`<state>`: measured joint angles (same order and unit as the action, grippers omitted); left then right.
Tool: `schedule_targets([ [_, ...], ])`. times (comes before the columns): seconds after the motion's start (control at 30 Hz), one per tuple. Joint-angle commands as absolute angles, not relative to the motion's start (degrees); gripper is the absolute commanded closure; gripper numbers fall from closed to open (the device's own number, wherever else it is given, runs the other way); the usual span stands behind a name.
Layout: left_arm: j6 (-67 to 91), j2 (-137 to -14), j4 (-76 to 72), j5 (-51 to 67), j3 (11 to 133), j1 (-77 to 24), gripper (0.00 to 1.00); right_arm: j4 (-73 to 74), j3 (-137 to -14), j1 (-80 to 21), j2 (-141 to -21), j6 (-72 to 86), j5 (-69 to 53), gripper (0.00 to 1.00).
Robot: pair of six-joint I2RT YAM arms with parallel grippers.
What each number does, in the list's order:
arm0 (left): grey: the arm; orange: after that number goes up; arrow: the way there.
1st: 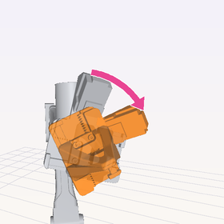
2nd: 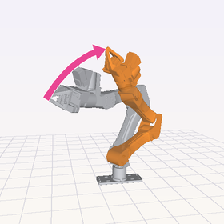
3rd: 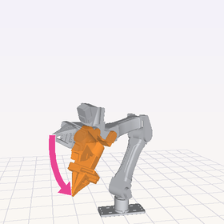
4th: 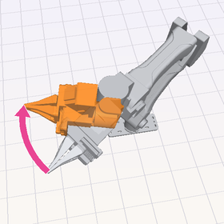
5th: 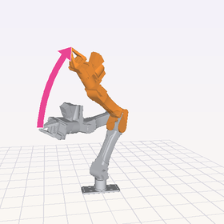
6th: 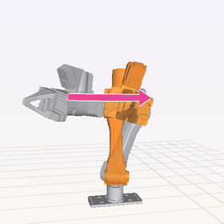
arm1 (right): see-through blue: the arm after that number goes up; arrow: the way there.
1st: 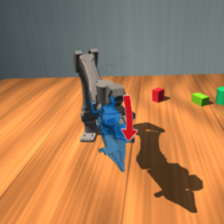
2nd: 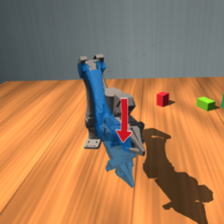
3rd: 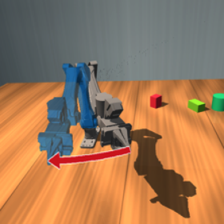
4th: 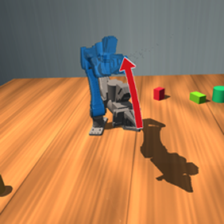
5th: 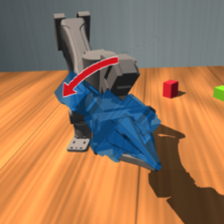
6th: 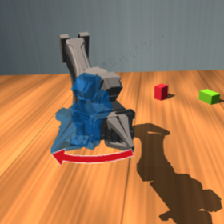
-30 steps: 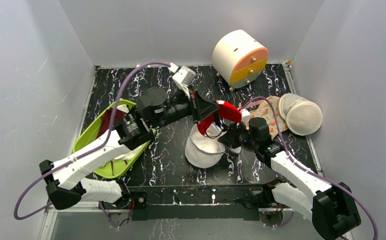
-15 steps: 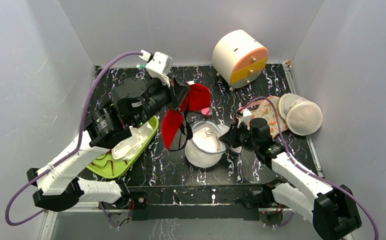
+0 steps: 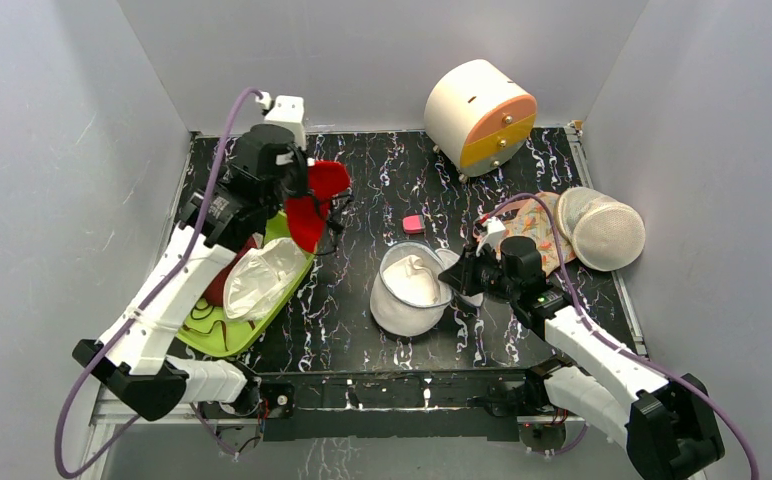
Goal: Unzip the laundry bag and remove the bra
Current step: Place the bra in the bin.
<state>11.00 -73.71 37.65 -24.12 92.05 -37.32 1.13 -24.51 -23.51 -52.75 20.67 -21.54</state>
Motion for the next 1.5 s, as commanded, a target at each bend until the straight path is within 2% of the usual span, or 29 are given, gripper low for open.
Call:
schedule_targets([
  [0.0, 11.8, -71.0, 43.7, -20.8, 91.7, -27.8, 1.00, -1.1, -24.8, -23.7, -51.0, 20.3, -21.1, 1.00],
  [0.27, 17.9, -64.2, 41.5, -8.7, 78.1, -15.6, 1.00, -1.6, -25.1, -23.7, -51.8, 20.5, -21.8, 1.00],
  [0.53, 26.9, -56.9, 47.2, -26.9, 78.7, -14.8, 1.00, -2.4, -25.0, -23.7, -52.6, 20.8, -22.1, 1.00],
  [0.67, 30.5, -52.8, 49.7, -29.2, 80.3, -14.8, 1.00, -3.1, -24.8, -23.7, -53.8, 21.1, -22.6, 1.00],
  [0.9, 41.2, -49.4, 54.3, -26.3, 78.5, -14.9, 1.00, -3.5, -25.3, -23.7, -54.7, 20.7, -22.8, 1.00],
  [1.1, 36.8, -50.6, 47.5, -28.9, 67.2, -14.8, 1.00, -2.6, -25.5, -23.7, -53.8, 20.6, -22.7, 1.00],
  [1.47, 32.8, -54.9, 39.6, -32.6, 57.7, -12.6, 1.00, -1.6, -23.9, -23.7, -50.9, 21.3, -22.2, 1.00],
])
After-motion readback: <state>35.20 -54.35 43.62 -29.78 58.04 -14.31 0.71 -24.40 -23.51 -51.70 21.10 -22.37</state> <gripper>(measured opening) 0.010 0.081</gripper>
